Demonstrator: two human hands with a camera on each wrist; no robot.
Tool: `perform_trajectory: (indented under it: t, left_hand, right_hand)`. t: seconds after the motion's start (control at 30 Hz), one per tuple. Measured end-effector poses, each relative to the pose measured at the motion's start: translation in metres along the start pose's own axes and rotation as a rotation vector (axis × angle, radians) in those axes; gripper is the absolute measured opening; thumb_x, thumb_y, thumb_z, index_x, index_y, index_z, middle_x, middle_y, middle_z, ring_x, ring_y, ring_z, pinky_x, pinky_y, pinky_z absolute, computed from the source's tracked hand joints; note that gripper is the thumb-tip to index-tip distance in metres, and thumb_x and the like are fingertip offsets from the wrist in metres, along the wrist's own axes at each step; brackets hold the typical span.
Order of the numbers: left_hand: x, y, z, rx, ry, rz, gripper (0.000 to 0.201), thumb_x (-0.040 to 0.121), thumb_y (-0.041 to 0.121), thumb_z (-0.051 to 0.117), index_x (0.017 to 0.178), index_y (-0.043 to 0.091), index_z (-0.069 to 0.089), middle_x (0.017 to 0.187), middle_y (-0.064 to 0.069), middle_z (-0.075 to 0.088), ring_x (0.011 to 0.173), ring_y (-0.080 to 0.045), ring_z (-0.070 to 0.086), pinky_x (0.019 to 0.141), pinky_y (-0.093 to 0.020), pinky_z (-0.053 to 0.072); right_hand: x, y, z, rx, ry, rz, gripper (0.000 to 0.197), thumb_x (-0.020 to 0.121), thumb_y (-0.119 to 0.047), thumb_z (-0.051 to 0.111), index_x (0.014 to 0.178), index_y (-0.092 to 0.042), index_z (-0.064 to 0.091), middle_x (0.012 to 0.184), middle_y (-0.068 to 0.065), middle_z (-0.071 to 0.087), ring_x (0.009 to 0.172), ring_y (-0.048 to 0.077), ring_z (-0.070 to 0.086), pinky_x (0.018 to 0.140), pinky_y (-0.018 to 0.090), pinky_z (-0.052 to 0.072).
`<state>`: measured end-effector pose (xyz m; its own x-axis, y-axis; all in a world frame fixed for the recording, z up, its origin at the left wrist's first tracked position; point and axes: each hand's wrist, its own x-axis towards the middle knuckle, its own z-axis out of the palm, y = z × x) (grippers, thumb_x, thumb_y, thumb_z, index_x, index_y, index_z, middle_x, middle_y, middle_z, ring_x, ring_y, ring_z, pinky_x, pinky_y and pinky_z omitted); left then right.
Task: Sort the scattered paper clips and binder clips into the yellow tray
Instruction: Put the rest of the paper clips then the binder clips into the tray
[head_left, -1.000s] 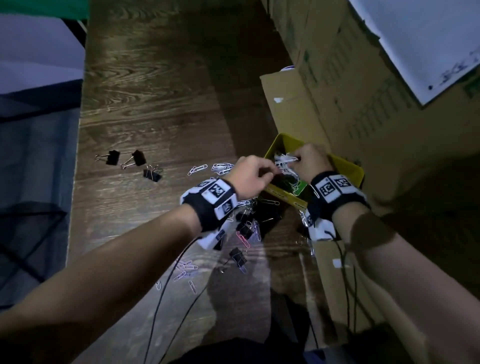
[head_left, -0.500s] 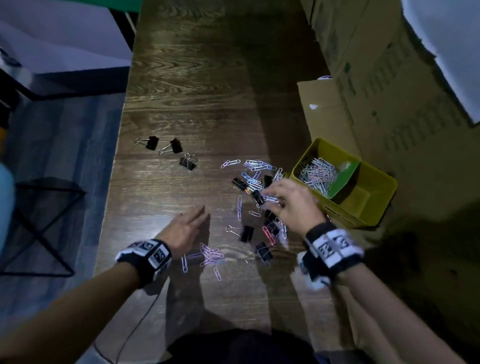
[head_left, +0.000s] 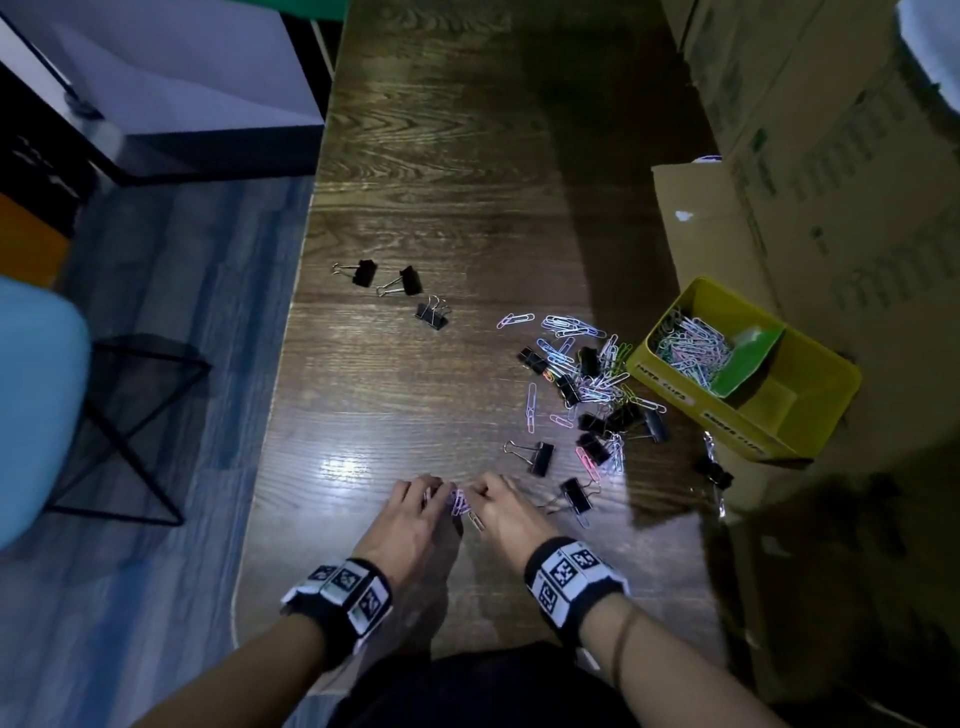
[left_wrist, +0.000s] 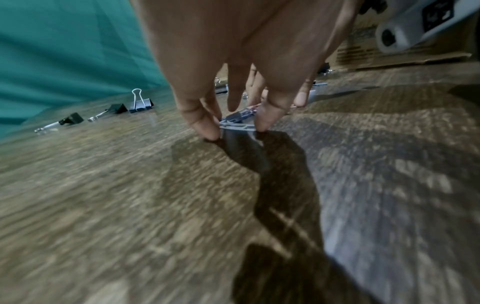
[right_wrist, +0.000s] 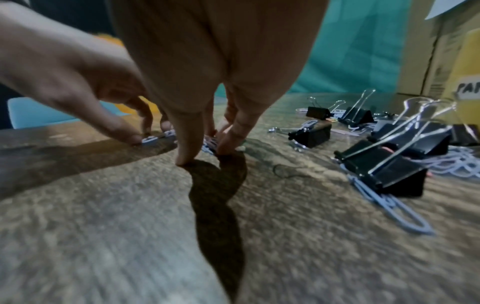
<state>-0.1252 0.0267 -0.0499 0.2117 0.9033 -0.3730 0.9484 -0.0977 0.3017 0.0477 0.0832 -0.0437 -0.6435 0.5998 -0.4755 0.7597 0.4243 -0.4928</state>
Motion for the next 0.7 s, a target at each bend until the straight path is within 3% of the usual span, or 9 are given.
perform_trajectory:
  t: [0.03, 0.1, 0.2, 0.27, 0.33, 0.4, 0.5, 0.6, 0.7]
  left_hand:
    - [0.002, 0.004, 0.001, -0.039, 0.030, -0.003, 0.051, 0.076, 0.022, 0.052, 0.125, 0.013, 0.047, 0.111, -0.009, 0.055, 0.092, -0.026, 0.051, 0.080, -0.037, 0.053]
    - [0.005, 0.007, 0.002, -0.123, -0.013, -0.004, 0.047, 0.082, 0.016, 0.060, 0.128, 0.008, 0.050, 0.116, -0.014, 0.054, 0.100, -0.031, 0.052, 0.087, -0.039, 0.050]
    - [0.012, 0.005, -0.001, -0.161, -0.002, 0.014, 0.037, 0.087, 0.014, 0.054, 0.123, 0.007, 0.056, 0.113, -0.014, 0.057, 0.101, -0.032, 0.056, 0.086, -0.037, 0.051]
    - [0.014, 0.005, -0.007, -0.153, 0.026, 0.081, 0.031, 0.081, 0.023, 0.050, 0.102, 0.009, 0.068, 0.093, -0.007, 0.063, 0.080, -0.024, 0.064, 0.071, -0.025, 0.053]
    - [0.015, 0.002, -0.011, 0.016, 0.045, 0.178, 0.022, 0.072, 0.027, 0.057, 0.085, 0.018, 0.072, 0.079, 0.004, 0.064, 0.073, -0.012, 0.056, 0.065, -0.016, 0.044]
    - [0.016, 0.000, -0.012, 0.104, 0.063, 0.197, 0.021, 0.075, 0.030, 0.065, 0.095, 0.024, 0.069, 0.089, 0.006, 0.064, 0.082, -0.014, 0.046, 0.070, -0.021, 0.046]
    - [0.017, -0.005, -0.003, 0.118, 0.006, 0.184, 0.036, 0.080, 0.039, 0.048, 0.113, 0.025, 0.055, 0.105, 0.002, 0.061, 0.086, -0.019, 0.054, 0.069, -0.032, 0.054]
    - [0.017, -0.003, 0.000, 0.103, -0.070, 0.262, 0.040, 0.080, 0.035, 0.047, 0.113, 0.017, 0.059, 0.105, 0.001, 0.061, 0.089, -0.017, 0.051, 0.072, -0.030, 0.054]
    - [0.016, -0.001, -0.001, 0.139, -0.074, 0.373, 0.037, 0.077, 0.029, 0.046, 0.103, 0.011, 0.065, 0.096, 0.002, 0.065, 0.083, -0.014, 0.054, 0.072, -0.024, 0.052]
  right_hand:
    - [0.003, 0.003, 0.001, -0.034, 0.020, 0.001, 0.020, 0.095, -0.038, 0.041, 0.104, -0.021, 0.048, 0.111, 0.009, 0.056, 0.102, 0.026, 0.058, 0.090, 0.040, 0.044]
    - [0.006, 0.009, 0.002, -0.063, 0.009, -0.004, 0.013, 0.092, -0.037, 0.043, 0.093, -0.025, 0.048, 0.099, 0.009, 0.061, 0.091, 0.025, 0.061, 0.082, 0.039, 0.046]
    - [0.010, 0.007, -0.001, 0.037, -0.047, 0.081, 0.017, 0.092, -0.014, 0.048, 0.105, -0.014, 0.058, 0.111, 0.016, 0.058, 0.100, 0.031, 0.056, 0.085, 0.038, 0.046]
    - [0.009, 0.007, -0.002, 0.049, -0.039, 0.094, 0.023, 0.092, -0.007, 0.048, 0.112, -0.005, 0.059, 0.117, 0.018, 0.055, 0.107, 0.034, 0.053, 0.087, 0.039, 0.047]
    - [0.009, 0.005, -0.004, 0.012, -0.022, 0.127, 0.024, 0.090, -0.011, 0.050, 0.112, -0.007, 0.060, 0.118, 0.016, 0.055, 0.110, 0.033, 0.053, 0.088, 0.039, 0.046]
    - [0.008, 0.004, -0.005, -0.001, -0.004, 0.141, 0.027, 0.088, -0.018, 0.052, 0.113, -0.011, 0.060, 0.121, 0.012, 0.055, 0.112, 0.030, 0.053, 0.087, 0.035, 0.043]
    - [0.007, 0.000, -0.005, -0.040, -0.015, 0.153, 0.024, 0.088, -0.018, 0.050, 0.108, -0.011, 0.062, 0.117, 0.010, 0.060, 0.108, 0.029, 0.057, 0.080, 0.029, 0.040]
    - [0.003, -0.002, -0.004, -0.073, -0.031, 0.156, 0.024, 0.089, -0.017, 0.046, 0.107, -0.009, 0.060, 0.116, 0.013, 0.059, 0.109, 0.031, 0.057, 0.082, 0.033, 0.043]
    - [-0.003, -0.008, -0.006, -0.200, -0.044, 0.089, 0.029, 0.091, -0.001, 0.041, 0.116, 0.000, 0.055, 0.120, 0.018, 0.054, 0.112, 0.036, 0.053, 0.090, 0.042, 0.044]
